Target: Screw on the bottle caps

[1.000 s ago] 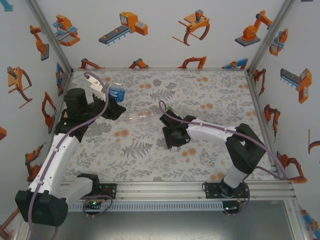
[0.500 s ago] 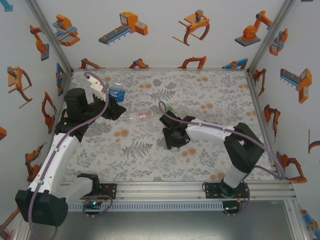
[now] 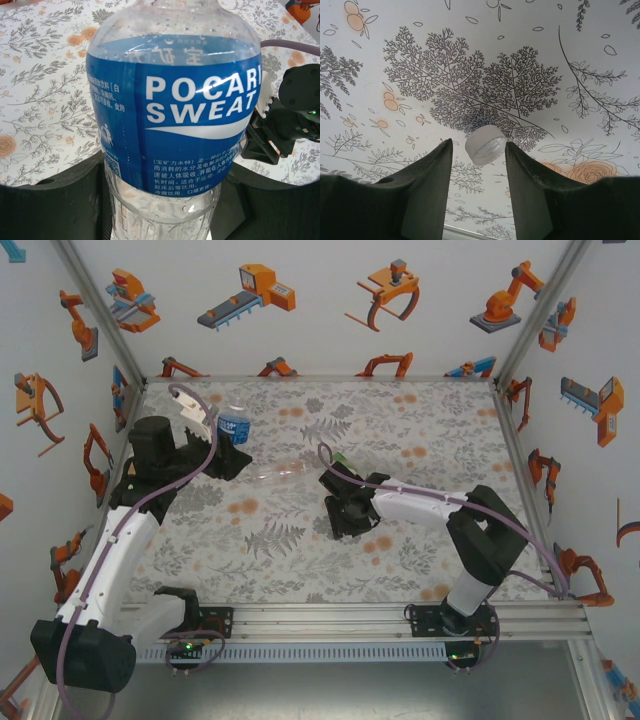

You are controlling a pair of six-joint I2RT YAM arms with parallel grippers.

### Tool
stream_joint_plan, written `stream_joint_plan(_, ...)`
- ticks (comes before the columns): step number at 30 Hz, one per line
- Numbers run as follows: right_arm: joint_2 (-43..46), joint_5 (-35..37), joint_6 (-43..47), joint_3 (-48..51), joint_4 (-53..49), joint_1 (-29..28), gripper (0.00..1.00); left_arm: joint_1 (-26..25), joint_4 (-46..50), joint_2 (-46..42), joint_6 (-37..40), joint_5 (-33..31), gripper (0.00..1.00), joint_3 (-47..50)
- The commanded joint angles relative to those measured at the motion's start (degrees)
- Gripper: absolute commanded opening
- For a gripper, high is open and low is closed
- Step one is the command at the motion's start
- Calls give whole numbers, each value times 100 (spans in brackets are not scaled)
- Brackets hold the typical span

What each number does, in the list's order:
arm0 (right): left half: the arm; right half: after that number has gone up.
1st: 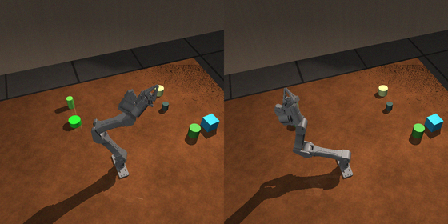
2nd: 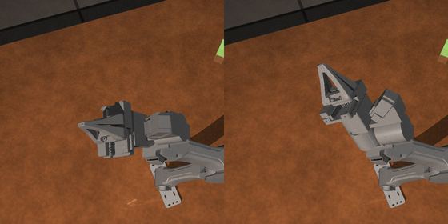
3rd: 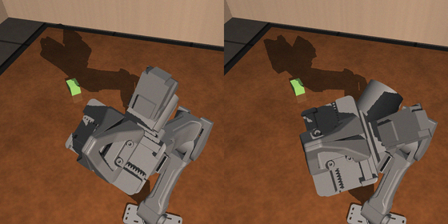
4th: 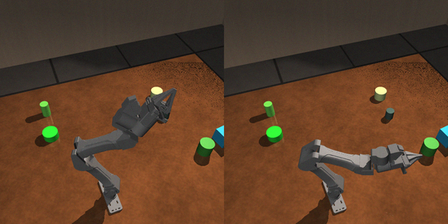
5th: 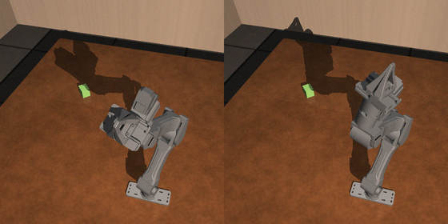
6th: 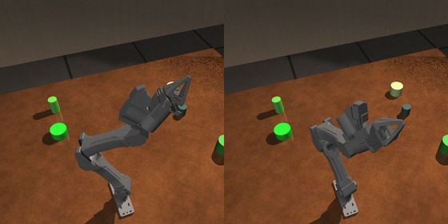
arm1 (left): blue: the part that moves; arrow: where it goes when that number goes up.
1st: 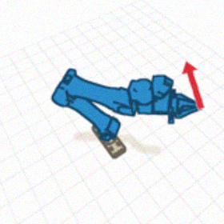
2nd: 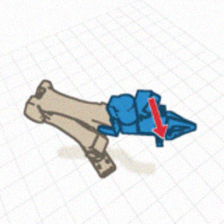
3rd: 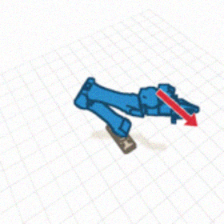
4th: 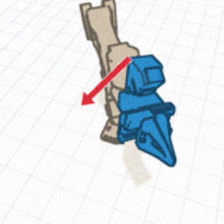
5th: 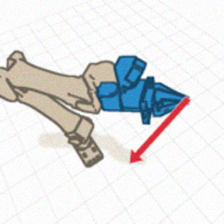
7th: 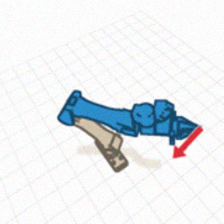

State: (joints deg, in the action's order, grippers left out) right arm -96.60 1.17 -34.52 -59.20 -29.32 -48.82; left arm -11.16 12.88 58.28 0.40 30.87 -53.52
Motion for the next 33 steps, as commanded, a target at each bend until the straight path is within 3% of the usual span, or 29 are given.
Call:
stream_joint_plan(1,235,129,-68,-12,-115,-5,45,35,-3,4,-35,59,3,-11)
stream_joint_plan(33,-86,-13,-46,-26,-12,-5,43,35,-6,59,-40,76,3,-25)
